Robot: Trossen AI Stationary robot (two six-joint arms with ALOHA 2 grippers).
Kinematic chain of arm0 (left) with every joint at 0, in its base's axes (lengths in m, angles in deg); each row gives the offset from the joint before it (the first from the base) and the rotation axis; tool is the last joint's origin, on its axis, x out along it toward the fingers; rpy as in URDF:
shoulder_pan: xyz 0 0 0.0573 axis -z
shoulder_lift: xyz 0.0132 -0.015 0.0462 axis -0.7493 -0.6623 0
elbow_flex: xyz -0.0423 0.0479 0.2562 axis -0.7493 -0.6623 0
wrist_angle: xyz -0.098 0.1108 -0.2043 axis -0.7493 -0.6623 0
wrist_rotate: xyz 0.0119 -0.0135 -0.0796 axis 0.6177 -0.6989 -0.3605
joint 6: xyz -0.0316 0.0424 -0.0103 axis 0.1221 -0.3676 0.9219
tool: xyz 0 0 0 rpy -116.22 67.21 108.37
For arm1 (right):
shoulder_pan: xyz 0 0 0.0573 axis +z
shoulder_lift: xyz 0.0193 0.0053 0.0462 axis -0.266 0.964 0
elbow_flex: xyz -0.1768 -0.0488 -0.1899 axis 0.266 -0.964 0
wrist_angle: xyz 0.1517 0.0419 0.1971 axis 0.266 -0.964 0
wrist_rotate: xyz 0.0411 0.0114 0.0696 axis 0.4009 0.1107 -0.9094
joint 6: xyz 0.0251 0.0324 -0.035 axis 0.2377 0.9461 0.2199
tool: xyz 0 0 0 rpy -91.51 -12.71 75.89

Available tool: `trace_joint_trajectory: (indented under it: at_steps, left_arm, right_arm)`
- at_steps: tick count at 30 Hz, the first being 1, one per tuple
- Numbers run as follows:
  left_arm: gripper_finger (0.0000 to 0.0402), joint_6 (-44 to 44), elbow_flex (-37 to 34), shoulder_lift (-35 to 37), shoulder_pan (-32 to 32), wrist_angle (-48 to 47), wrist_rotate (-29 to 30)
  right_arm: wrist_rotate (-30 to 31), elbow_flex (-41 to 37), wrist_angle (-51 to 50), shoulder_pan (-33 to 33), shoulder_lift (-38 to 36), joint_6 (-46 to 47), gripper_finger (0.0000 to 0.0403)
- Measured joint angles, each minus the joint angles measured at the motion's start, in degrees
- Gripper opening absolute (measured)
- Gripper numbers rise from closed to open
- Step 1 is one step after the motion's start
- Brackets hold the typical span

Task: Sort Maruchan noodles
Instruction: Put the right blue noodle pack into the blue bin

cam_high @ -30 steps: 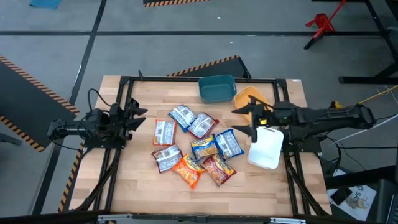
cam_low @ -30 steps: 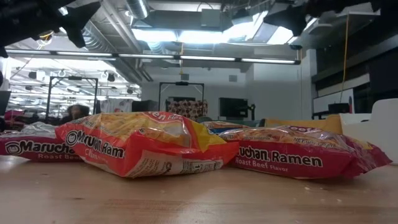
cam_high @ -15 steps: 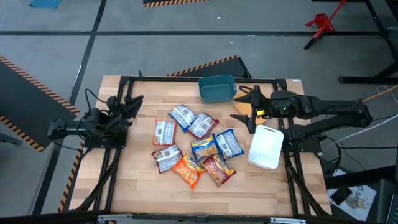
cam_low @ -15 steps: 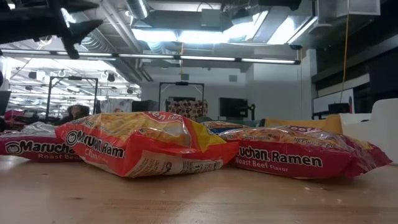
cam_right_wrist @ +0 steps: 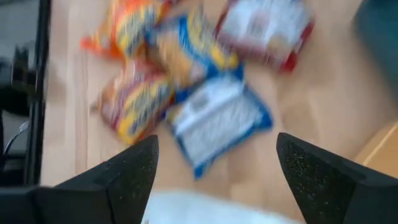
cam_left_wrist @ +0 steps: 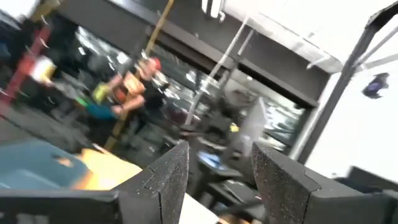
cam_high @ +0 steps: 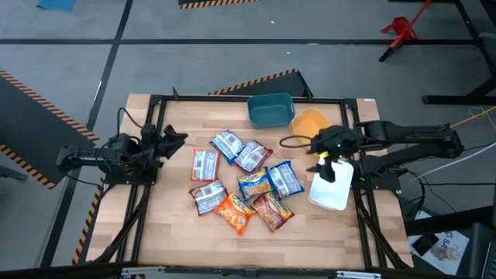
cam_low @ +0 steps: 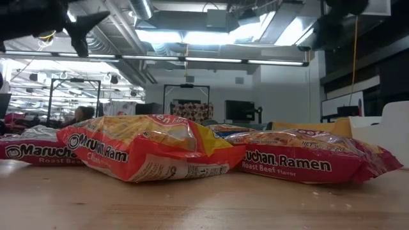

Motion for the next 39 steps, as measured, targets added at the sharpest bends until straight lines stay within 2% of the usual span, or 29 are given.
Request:
trace_joint_trajectory:
  at_steps: [3, 7, 12, 16, 19, 21, 24, 28, 33, 39]
  left_arm:
    - [0.017, 1.16, 5.09, -5.39, 2.11, -0.11, -0.04]
    - [0.017, -3.96, 13.65, -14.15, 5.12, -6.05, 0.07]
    - [0.017, -10.34, 22.24, -24.33, 7.13, -14.52, 5.24]
    - [0.017, -10.9, 24.43, -29.73, 7.22, -16.49, 5.22]
    - [0.017, -8.98, 24.48, -31.49, 7.23, -16.47, 3.9]
    - [0.017, -7.85, 24.52, -32.13, 7.23, -16.54, 2.47]
    - [0.017, -6.64, 24.52, -32.48, 7.67, -16.35, 1.87]
    - [0.017, -6.35, 24.52, -32.49, 9.06, -16.37, 2.26]
    - [0.017, -6.04, 24.52, -32.49, 10.52, -16.22, 6.37]
    - [0.017, -6.09, 24.52, -32.45, 11.42, -16.24, 7.57]
  right_arm:
    - [-3.24, -0.63, -3.55, -0.01, -0.06, 1.42, 0.0317]
    - [-4.66, -0.86, -5.37, 0.74, -0.12, 2.56, 0.0317]
    - [-1.56, -0.86, -5.7, 4.27, -0.22, 4.55, 0.0317]
    - [0.34, -0.85, -6.23, 8.37, -0.07, 10.89, 0.0317]
    - [4.15, -0.84, -7.72, 13.03, -0.07, 16.88, 0.0317]
    - [8.86, -0.93, -7.32, 16.61, 0.08, 19.8, 0.0317]
    - [17.9, -3.95, -1.12, 21.64, 0.76, 22.36, 0.0317]
    - [24.56, -9.04, 8.35, 25.02, 5.14, 21.47, 0.0317]
    - [31.3, -11.25, 12.76, 23.46, 14.42, 27.34, 0.0317]
    - [26.58, -11.15, 13.77, 15.42, 22.31, 34.37, 0.0317]
